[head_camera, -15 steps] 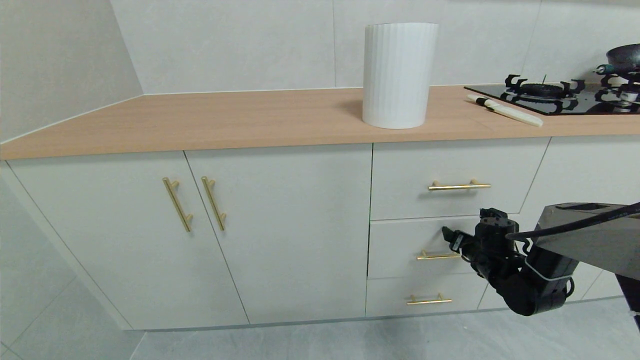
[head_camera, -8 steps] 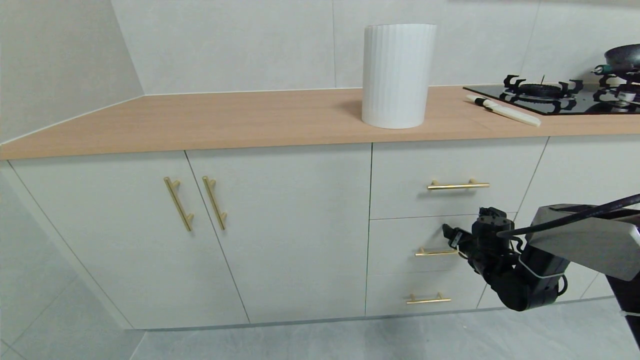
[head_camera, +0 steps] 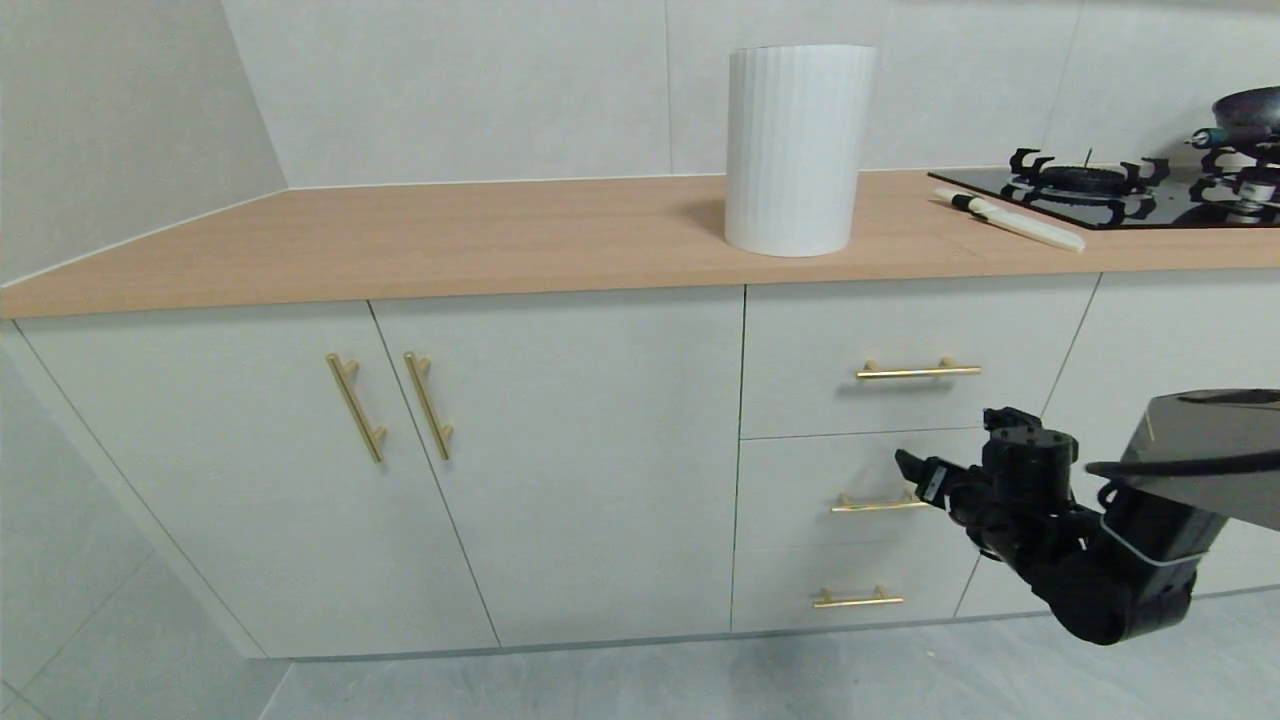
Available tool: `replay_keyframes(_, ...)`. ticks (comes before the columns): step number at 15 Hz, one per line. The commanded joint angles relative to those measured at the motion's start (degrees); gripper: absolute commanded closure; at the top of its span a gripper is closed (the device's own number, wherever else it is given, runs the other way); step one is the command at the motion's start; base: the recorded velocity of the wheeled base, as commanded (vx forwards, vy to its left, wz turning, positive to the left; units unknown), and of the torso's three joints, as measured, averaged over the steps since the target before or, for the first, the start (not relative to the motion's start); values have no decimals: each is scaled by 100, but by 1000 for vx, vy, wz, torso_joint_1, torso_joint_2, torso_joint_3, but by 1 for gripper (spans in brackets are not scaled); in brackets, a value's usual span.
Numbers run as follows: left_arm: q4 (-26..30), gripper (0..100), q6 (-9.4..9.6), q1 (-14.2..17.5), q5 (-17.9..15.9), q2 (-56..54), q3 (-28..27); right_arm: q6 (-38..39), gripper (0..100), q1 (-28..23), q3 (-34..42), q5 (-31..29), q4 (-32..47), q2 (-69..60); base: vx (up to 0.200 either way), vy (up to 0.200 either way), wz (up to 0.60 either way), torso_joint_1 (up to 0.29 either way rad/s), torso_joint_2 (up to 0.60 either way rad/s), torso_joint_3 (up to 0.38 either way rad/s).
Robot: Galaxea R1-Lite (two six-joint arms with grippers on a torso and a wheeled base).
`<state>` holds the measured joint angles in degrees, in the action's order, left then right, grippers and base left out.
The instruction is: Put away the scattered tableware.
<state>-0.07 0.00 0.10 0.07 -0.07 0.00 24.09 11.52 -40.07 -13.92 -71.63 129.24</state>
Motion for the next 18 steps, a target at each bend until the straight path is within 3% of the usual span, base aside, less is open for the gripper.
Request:
replay_keyframes(1, -1, 0, 0, -1, 1, 7, 0, -519, 0, 289, 1133, 188, 26, -1921, 0, 0, 0, 0, 0, 0)
replay_keyframes(5, -1, 0, 0, -1, 1, 7, 0, -1389, 0, 483, 1906, -216, 70, -3907, 0, 0, 0, 0, 0, 0)
replay_keyframes(10, -1, 0, 0, -1, 1, 7, 0, -2681, 0, 316, 2478, -1482, 923, -6482, 0, 0, 0, 0, 0, 0)
replay_keyframes(12, -1, 0, 0, -1, 1, 7, 0, -3200, 0, -212, 2381, -1649, 2408, -8099, 0, 0, 0, 0, 0, 0)
replay_keyframes(14, -1, 0, 0, -1, 1, 7, 0, -3244, 0, -598, 2091, -1622, 4184, -9479, 0, 0, 0, 0, 0, 0)
replay_keyframes(16, -1, 0, 0, -1, 1, 7, 0, -3244, 0, -607, 1766, -1622, 5906, -10806, 0, 0, 0, 0, 0, 0)
replay_keyframes(18, -1, 0, 0, -1, 1, 7, 0, -3253, 0, -616, 1449, -1640, 7049, -11852, 0, 0, 0, 0, 0, 0)
